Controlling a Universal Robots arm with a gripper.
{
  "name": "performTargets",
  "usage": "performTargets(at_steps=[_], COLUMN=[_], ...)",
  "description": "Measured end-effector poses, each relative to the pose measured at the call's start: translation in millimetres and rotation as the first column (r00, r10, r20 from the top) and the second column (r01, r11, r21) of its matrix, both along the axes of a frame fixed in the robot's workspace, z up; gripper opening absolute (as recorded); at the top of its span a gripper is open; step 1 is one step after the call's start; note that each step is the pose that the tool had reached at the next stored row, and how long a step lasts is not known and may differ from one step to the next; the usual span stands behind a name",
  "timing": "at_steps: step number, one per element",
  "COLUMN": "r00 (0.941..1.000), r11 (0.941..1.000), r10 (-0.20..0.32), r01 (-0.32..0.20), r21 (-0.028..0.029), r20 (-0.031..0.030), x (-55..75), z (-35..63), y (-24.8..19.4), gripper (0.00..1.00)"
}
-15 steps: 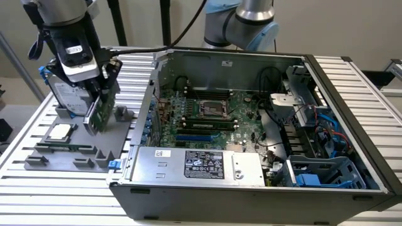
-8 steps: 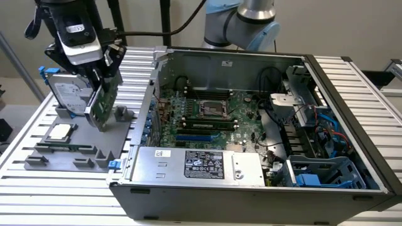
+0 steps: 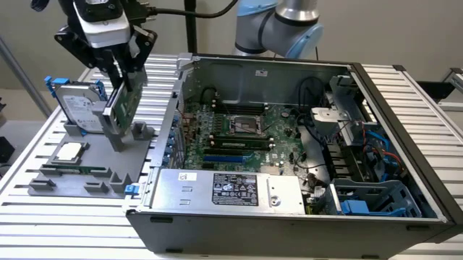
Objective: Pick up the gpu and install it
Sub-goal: 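Pick up the gpu and move the gpu toward the slot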
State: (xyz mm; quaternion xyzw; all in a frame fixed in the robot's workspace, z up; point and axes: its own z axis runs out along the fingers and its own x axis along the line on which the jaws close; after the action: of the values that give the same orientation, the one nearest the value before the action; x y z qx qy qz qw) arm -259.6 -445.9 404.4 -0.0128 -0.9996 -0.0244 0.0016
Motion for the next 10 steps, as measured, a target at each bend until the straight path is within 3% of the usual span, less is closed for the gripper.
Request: performTargets(at_steps=[6,10], r00=[1.0,0.9999], r11=[1.0,1.0], r10=[0.0,0.0], r01=[0.0,0.0], r21=[0.0,0.0001], r20=[-0.0092,-0.0118], x=[23.9,42.1], z=[26.1,32.0], y=[-2.1,-3.8], gripper=[0.0,0.0])
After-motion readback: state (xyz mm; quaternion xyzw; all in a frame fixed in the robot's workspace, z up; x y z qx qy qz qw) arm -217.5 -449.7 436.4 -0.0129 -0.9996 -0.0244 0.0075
